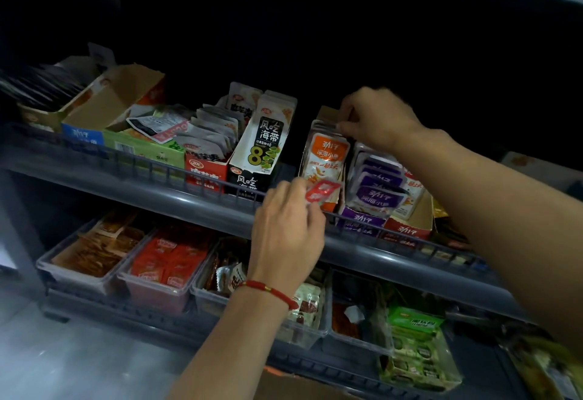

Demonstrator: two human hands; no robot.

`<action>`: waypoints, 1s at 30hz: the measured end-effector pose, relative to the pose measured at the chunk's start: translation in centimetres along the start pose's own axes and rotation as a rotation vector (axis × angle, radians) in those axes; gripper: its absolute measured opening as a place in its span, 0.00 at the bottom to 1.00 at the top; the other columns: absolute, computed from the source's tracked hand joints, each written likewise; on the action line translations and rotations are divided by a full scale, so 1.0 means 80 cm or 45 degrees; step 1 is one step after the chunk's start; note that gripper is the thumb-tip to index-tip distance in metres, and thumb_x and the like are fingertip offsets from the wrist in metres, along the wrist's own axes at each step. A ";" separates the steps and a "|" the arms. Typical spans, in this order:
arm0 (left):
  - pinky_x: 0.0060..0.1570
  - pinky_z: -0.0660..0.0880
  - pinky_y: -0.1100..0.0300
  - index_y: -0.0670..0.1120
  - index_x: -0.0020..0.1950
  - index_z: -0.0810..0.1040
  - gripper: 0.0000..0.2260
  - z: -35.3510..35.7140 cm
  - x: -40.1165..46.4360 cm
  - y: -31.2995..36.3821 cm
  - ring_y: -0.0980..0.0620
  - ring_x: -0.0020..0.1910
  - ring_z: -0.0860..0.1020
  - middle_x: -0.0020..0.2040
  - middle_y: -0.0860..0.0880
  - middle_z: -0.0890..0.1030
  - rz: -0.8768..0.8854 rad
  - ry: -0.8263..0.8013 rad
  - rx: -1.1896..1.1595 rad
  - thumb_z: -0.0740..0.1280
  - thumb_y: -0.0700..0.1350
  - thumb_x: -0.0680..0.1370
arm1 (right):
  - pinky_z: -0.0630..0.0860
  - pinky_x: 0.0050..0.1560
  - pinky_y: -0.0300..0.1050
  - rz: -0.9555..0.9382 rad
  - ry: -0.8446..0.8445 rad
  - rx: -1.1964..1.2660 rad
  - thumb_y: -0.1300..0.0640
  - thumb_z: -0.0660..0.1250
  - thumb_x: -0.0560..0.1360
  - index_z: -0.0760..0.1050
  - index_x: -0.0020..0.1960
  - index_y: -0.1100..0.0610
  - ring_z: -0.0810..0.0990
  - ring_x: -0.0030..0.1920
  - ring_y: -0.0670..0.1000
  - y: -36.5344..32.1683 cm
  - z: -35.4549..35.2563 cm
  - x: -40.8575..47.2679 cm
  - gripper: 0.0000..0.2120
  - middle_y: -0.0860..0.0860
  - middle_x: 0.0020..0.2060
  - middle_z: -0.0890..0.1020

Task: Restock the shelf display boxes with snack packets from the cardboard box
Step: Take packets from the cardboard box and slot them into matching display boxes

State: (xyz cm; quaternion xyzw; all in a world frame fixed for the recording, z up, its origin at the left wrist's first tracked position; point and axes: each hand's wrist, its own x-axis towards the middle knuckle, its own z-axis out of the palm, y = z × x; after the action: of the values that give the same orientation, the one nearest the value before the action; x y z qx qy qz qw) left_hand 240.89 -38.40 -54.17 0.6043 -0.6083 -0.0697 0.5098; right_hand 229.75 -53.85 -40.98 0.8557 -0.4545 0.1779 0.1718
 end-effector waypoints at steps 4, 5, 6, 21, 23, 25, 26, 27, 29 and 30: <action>0.43 0.83 0.62 0.49 0.54 0.76 0.04 -0.018 0.001 0.013 0.57 0.44 0.83 0.48 0.52 0.83 -0.436 -0.053 -0.647 0.68 0.44 0.81 | 0.73 0.49 0.31 -0.267 0.005 0.329 0.51 0.65 0.82 0.80 0.57 0.52 0.77 0.47 0.40 -0.024 -0.048 -0.039 0.08 0.44 0.49 0.80; 0.46 0.83 0.59 0.51 0.55 0.77 0.05 -0.020 0.001 0.015 0.57 0.45 0.84 0.48 0.52 0.85 -0.478 -0.085 -0.780 0.69 0.44 0.80 | 0.71 0.46 0.28 -0.315 -0.095 0.369 0.48 0.64 0.81 0.79 0.56 0.50 0.77 0.45 0.38 -0.031 -0.061 -0.052 0.08 0.41 0.47 0.78; 0.46 0.84 0.57 0.52 0.54 0.78 0.06 -0.020 0.000 0.017 0.58 0.46 0.85 0.47 0.53 0.86 -0.464 -0.112 -0.860 0.70 0.43 0.80 | 0.71 0.44 0.27 -0.341 -0.211 0.363 0.46 0.65 0.81 0.78 0.56 0.48 0.76 0.44 0.36 -0.035 -0.069 -0.065 0.08 0.38 0.46 0.77; 0.53 0.83 0.51 0.53 0.57 0.77 0.11 0.011 -0.019 0.024 0.58 0.49 0.83 0.51 0.54 0.83 -0.371 -0.018 -0.772 0.73 0.44 0.77 | 0.74 0.45 0.38 0.212 -0.100 0.445 0.55 0.70 0.78 0.79 0.54 0.50 0.80 0.44 0.39 0.130 -0.164 -0.125 0.05 0.43 0.45 0.82; 0.53 0.83 0.50 0.52 0.57 0.77 0.11 0.013 -0.018 0.022 0.57 0.49 0.83 0.51 0.54 0.83 -0.371 0.010 -0.759 0.73 0.43 0.77 | 0.74 0.44 0.39 0.306 -0.069 0.442 0.55 0.69 0.79 0.78 0.57 0.51 0.80 0.46 0.43 0.146 -0.158 -0.127 0.08 0.45 0.46 0.82; 0.53 0.82 0.49 0.51 0.56 0.77 0.10 0.014 -0.016 0.020 0.56 0.49 0.83 0.51 0.53 0.83 -0.379 0.024 -0.756 0.73 0.42 0.77 | 0.74 0.49 0.43 0.332 -0.084 0.345 0.54 0.68 0.79 0.78 0.60 0.51 0.81 0.50 0.48 0.154 -0.140 -0.128 0.10 0.48 0.50 0.82; 0.53 0.82 0.49 0.51 0.56 0.77 0.10 0.015 -0.015 0.019 0.56 0.49 0.83 0.51 0.53 0.83 -0.380 0.025 -0.750 0.72 0.42 0.77 | 0.74 0.51 0.45 0.323 -0.099 0.291 0.54 0.68 0.80 0.77 0.61 0.52 0.80 0.52 0.50 0.154 -0.126 -0.129 0.11 0.50 0.53 0.82; 0.53 0.82 0.48 0.51 0.57 0.77 0.10 0.017 -0.014 0.019 0.56 0.49 0.83 0.51 0.52 0.83 -0.380 0.023 -0.739 0.72 0.42 0.77 | 0.74 0.53 0.45 0.306 -0.109 0.247 0.55 0.67 0.80 0.76 0.62 0.52 0.80 0.55 0.51 0.154 -0.109 -0.130 0.11 0.51 0.55 0.81; 0.53 0.82 0.48 0.51 0.57 0.77 0.10 0.020 -0.013 0.018 0.56 0.49 0.83 0.52 0.53 0.83 -0.376 0.021 -0.719 0.72 0.42 0.77 | 0.74 0.56 0.46 0.290 -0.086 0.200 0.56 0.65 0.81 0.75 0.64 0.55 0.79 0.60 0.53 0.149 -0.074 -0.130 0.12 0.54 0.60 0.80; 0.53 0.82 0.48 0.51 0.57 0.77 0.10 0.021 -0.013 0.018 0.56 0.49 0.82 0.52 0.52 0.82 -0.374 0.020 -0.713 0.72 0.42 0.77 | 0.74 0.58 0.47 0.288 -0.057 0.195 0.55 0.64 0.82 0.75 0.66 0.55 0.78 0.62 0.54 0.147 -0.061 -0.128 0.13 0.55 0.62 0.79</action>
State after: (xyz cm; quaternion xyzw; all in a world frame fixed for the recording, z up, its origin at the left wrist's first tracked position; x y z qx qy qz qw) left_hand 238.49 -38.11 -54.52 0.5223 -0.4676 -0.3027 0.6457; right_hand 213.82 -50.47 -39.89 0.8133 -0.5369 0.2114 0.0747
